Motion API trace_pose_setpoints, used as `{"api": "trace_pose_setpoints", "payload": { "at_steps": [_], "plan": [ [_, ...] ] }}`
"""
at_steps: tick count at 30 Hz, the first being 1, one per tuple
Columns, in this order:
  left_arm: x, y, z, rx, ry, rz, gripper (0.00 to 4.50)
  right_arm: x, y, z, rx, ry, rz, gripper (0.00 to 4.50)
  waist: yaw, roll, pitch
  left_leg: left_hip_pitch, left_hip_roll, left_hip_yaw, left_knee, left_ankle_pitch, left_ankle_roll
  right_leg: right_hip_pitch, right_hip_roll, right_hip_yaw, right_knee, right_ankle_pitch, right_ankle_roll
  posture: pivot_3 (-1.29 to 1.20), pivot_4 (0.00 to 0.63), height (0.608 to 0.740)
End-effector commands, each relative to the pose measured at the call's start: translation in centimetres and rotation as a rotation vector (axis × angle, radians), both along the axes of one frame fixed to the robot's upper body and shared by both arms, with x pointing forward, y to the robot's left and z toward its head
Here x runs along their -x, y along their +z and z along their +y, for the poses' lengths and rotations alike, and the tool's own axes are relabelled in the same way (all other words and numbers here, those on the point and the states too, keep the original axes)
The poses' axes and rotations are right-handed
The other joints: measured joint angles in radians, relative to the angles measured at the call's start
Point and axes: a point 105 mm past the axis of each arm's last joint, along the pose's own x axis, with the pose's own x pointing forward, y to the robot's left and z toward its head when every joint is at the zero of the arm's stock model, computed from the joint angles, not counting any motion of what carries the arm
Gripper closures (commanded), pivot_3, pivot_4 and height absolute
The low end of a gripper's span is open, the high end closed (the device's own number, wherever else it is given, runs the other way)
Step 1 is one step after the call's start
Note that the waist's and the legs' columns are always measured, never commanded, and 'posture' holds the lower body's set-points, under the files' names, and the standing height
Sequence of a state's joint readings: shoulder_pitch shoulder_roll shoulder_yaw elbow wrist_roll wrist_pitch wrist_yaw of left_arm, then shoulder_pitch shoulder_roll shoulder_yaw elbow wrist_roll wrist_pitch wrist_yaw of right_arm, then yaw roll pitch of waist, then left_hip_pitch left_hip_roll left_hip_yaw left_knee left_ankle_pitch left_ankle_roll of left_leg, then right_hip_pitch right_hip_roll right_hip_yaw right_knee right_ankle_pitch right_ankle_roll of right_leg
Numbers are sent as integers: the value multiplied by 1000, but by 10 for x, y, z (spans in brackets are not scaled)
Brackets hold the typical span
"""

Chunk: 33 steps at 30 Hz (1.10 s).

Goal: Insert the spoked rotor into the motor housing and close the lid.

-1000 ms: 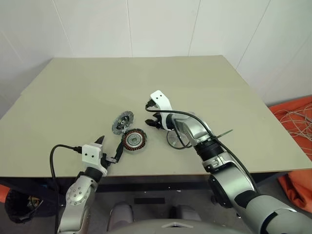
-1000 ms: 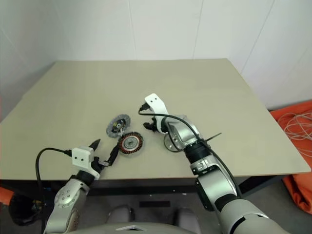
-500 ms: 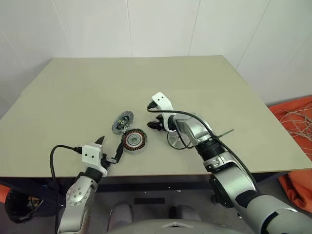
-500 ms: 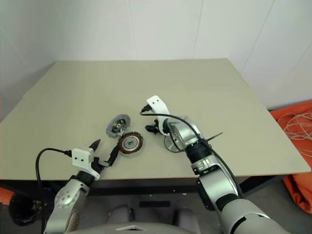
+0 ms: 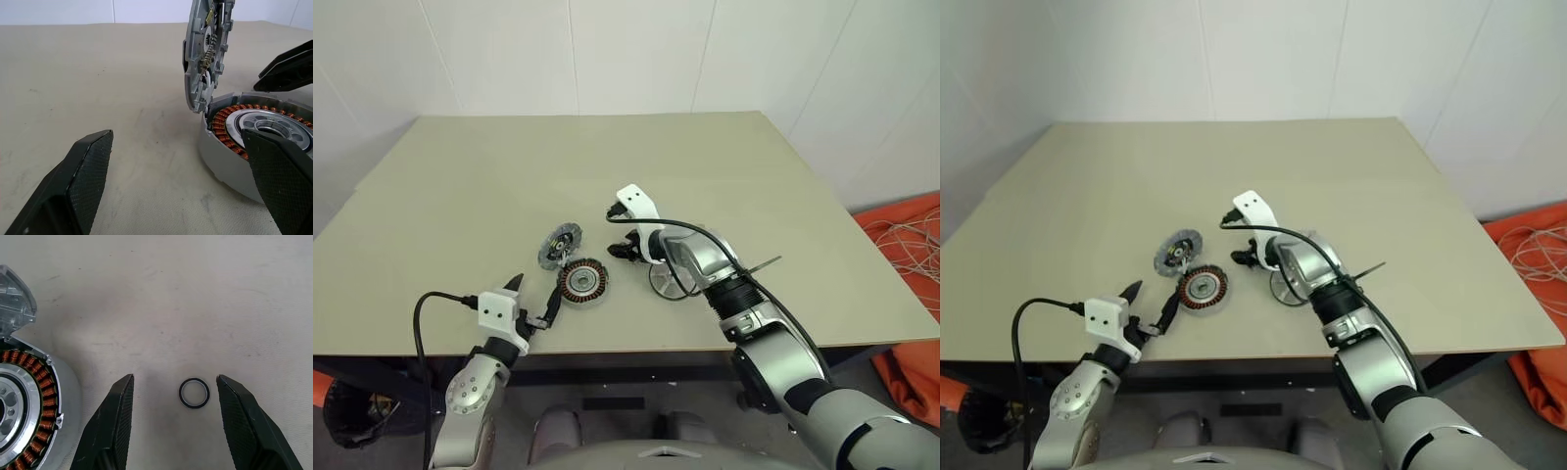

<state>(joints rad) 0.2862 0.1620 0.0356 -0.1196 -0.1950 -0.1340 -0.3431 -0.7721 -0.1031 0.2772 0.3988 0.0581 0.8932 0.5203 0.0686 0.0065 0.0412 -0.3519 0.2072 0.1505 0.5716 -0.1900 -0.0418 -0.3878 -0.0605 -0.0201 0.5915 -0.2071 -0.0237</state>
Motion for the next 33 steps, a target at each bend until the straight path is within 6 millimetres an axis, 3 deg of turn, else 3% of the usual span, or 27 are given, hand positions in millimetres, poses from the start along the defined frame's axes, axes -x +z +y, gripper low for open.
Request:
{"api": "trace_pose_setpoints", "payload": {
  "at_steps": [1,33],
  "plan": [
    [-1,11,-3,-4,-8,-39,0,-7,14,2,-5,-3,-38,1474,0,0,0,0,0,0,0,0,0,0,0,0,0,0,0,0,0,740],
    [-2,9,-5,8,-12,-40,0,-5,7,-3,89,19,-60,1474,1,0,0,0,0,0,0,0,0,0,0,0,0,0,0,0,0,740]
  ]
}}
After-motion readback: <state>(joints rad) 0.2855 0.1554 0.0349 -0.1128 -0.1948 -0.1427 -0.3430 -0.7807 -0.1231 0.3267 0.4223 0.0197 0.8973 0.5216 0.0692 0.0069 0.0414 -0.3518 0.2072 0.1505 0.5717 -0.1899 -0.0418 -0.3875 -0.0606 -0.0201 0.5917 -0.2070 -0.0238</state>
